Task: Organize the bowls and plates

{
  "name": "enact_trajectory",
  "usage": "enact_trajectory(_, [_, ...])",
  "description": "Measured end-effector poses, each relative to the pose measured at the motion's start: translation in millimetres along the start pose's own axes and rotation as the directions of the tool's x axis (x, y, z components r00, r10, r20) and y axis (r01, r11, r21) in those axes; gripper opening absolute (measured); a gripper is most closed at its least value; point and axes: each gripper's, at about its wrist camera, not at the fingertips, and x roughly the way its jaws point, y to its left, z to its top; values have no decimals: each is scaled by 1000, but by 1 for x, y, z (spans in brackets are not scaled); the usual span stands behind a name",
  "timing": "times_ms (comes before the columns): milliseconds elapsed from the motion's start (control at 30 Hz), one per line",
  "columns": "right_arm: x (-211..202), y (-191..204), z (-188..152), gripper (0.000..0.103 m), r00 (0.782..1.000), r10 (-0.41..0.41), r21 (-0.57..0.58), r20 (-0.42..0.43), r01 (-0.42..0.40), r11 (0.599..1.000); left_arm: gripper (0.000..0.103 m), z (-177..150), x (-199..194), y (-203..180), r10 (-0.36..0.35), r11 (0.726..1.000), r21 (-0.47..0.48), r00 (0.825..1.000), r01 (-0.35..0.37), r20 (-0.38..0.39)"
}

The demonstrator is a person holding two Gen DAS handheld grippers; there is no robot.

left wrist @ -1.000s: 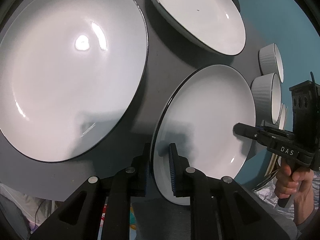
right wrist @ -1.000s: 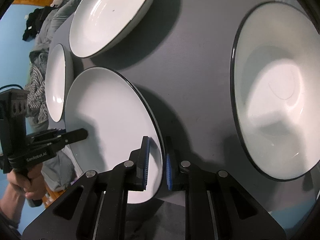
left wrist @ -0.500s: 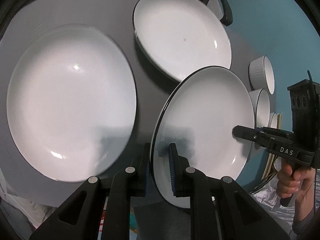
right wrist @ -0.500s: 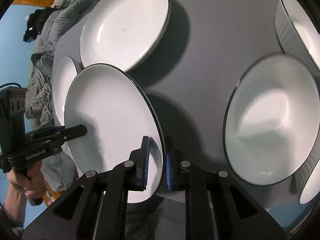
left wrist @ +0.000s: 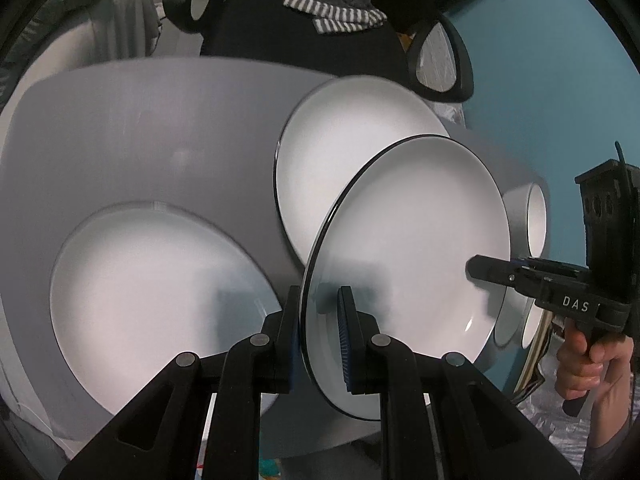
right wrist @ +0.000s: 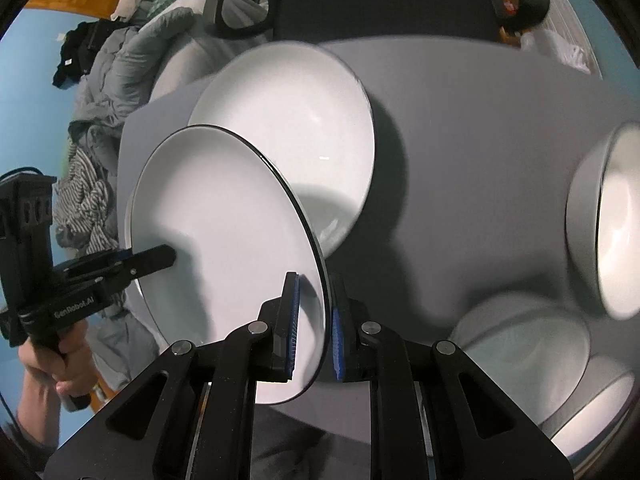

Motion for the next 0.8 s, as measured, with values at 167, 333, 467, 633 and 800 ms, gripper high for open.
enact_trajectory(167, [4,1,25,15,1000,1,1,-8,-1,1000,16,19,4,3,20,1000,-6,1000,-20,-2])
enact_trajectory(333, [10,0,46,15,1000,2,3,-24,-2,1000,17,41,11,-2,41,999,-18,999,-41,-8])
enact_trajectory(467, [14,-5,58,15,999,13,15,-41,-13,1000,17,52,16,-3,60,998,-23,998,-60,-17])
enact_trajectory(633, [19,-10,70,16,998,24,30,-65,-22,999,17,59,20,-5,88,996,-22,996,-89,-30])
enact_trajectory(800, [22,-13,77,16,997,23,34,-80,-20,999,19,62,25,-8,126,992,-21,991,-127,-39])
